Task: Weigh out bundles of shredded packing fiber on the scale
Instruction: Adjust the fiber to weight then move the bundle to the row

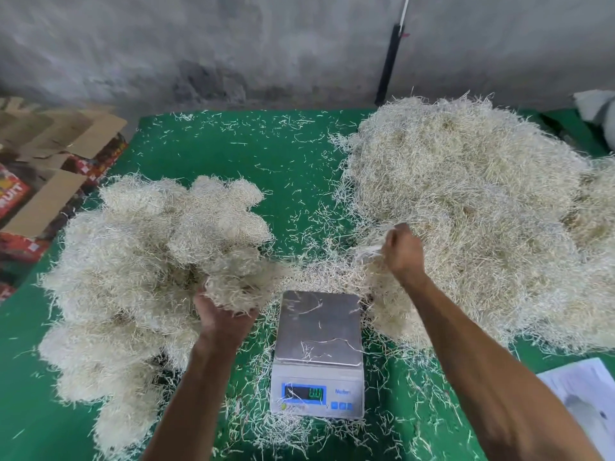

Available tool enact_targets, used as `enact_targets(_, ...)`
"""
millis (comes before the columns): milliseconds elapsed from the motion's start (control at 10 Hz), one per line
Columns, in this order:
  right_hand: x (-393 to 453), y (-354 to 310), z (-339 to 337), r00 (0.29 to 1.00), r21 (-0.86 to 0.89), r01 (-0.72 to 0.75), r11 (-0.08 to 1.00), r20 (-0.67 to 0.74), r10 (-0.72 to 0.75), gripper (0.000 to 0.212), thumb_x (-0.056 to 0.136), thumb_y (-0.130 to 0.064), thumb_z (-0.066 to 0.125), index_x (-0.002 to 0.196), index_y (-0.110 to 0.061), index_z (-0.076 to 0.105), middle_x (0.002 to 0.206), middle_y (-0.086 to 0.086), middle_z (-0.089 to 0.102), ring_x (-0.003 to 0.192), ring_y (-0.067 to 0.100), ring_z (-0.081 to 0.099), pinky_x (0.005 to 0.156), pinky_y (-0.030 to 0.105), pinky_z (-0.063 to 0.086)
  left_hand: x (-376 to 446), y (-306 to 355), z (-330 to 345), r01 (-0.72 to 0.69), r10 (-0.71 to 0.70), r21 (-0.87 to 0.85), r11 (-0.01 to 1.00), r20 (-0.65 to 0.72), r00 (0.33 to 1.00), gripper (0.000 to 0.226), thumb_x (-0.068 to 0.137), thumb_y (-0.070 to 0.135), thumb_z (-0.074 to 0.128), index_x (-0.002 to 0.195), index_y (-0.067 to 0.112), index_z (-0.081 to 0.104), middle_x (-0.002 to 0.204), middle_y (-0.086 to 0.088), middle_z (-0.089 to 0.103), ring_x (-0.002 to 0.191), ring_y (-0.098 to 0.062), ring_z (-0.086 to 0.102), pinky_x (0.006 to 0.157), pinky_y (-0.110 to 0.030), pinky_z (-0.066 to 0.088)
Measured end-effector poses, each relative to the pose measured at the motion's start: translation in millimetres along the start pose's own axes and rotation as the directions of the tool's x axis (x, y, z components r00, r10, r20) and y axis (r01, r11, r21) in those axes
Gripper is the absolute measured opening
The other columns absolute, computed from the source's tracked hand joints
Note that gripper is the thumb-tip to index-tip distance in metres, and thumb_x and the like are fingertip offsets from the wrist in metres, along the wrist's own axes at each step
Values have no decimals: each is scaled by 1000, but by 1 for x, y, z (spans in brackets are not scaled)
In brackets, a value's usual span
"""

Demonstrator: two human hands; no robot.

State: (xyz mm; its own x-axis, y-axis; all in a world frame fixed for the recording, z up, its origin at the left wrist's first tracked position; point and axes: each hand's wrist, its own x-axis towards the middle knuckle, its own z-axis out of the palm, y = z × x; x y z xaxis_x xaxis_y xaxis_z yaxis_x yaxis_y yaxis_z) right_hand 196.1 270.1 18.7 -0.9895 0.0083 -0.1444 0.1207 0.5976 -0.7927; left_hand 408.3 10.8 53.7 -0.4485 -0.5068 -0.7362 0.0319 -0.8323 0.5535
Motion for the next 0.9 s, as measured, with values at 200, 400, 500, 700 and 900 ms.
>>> enact_targets(200, 2, -14, -9, 990, 388, -85, 918, -67, 120, 52, 113, -30, 18, 74, -16, 49, 61, -3, 44, 50, 12, 40, 44, 24, 42, 3, -19, 2, 19, -16, 66, 998, -48, 999, 46, 86, 61, 48, 87, 15, 48, 44, -5, 62, 76, -27, 52, 66, -38, 48)
enact_targets(400, 18, -24, -50, 995, 447, 48, 893, -98, -4, 50, 106, -10, 46, 154, -8, 36, 128, 4, 54, 91, 19, 64, 82, 35, 59, 14, -32, -2, -15, -14, 156, 988, 179, 984, 28, 98, 38, 52, 103, 14, 65, 69, -5, 75, 59, -19, 74, 48, -34, 58)
enact_targets(500, 11, -15, -45, 987, -110, 163, 980, 21, -162, 57, 102, -20, 61, 155, -13, 41, 156, 17, 43, 134, 33, 53, 113, 50, 45, 14, -46, -7, -72, -33, 242, 968, 404, 914, 44, 81, 8, 81, 118, 11, 58, 86, -11, 74, 72, -11, 75, 53, -23, 57)
enact_targets(700, -65, -18, -15, 962, -31, 264, 964, 72, -262, 41, 103, -48, 55, 122, -13, 68, 123, 10, 69, 103, 17, 65, 98, 52, 56, 2, -69, 1, -129, -52, 510, 850, 327, 944, 69, 84, 50, 75, 139, 22, 46, 140, -10, 59, 126, -17, 57, 98, -16, 48)
enact_targets(900, -149, -30, 31, 713, 199, -119, 973, 699, -56, 106, 80, -96, 41, 157, -24, 41, 164, 12, 35, 150, 34, 36, 117, 68, 32, 4, -85, 0, -320, 51, 602, 731, 420, 906, 73, 90, 19, 73, 152, 16, 35, 128, -12, 62, 86, -10, 73, 66, -21, 59)
